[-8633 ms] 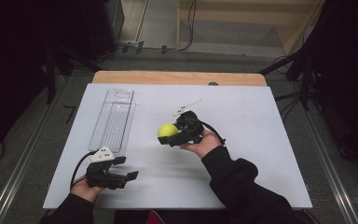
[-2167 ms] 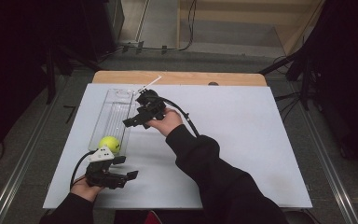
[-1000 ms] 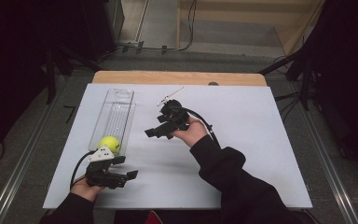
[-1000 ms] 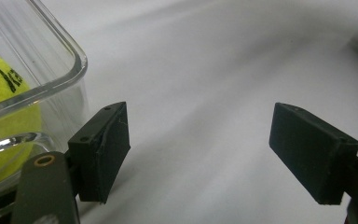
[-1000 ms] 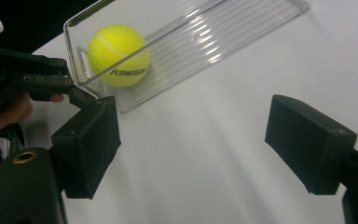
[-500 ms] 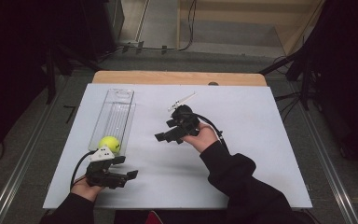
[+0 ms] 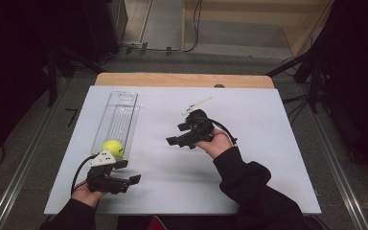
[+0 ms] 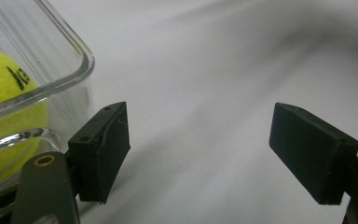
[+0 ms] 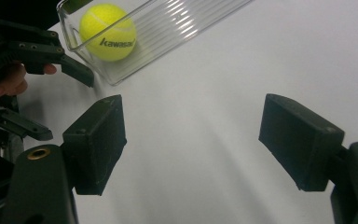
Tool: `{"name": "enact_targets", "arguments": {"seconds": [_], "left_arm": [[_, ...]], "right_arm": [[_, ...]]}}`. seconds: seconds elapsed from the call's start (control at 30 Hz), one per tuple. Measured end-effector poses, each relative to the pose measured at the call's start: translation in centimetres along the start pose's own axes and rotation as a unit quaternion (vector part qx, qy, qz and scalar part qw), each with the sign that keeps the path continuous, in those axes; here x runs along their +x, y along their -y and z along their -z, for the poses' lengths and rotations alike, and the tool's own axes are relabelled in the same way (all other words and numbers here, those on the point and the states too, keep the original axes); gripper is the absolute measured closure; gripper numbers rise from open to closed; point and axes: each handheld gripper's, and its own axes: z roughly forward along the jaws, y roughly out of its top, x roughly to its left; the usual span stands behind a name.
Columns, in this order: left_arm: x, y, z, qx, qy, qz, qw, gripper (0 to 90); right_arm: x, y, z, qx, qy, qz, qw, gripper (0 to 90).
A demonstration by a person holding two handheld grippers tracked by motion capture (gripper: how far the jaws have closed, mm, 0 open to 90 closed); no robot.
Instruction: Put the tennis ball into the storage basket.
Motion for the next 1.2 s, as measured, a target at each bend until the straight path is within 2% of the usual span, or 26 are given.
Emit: {"name": "enact_targets", "arguments": {"seconds": [0.13,0.3,0.8,1.2], "left_arm": [[0.0,-0.1,0.1,-0.003,0.003,-0.002,1.0,20.9],[-0.1,-0.1,0.0,0.001,0.004,-0.007,1.0,20.8],[-0.2,-0.1,0.0,0.0,0.005,-0.007,1.0,20.8],[-0.2,-0.1,0.0,0.001,0.005,-0.007,1.0,20.8]], "right_arm": [[-0.5,0.6,0.7,-0.011,0.001,-0.006,0.9999,21.5],[-1.0,1.5,1.4,-0.011,0.004,-0.009,0.9999,21.6],[-1.7,4.4,3.2,-0.023,0.019,-0.016,0.9994,21.7],[-2.2,7.3,4.9,-0.032,0.036,-0.027,0.9985,21.7]]}}
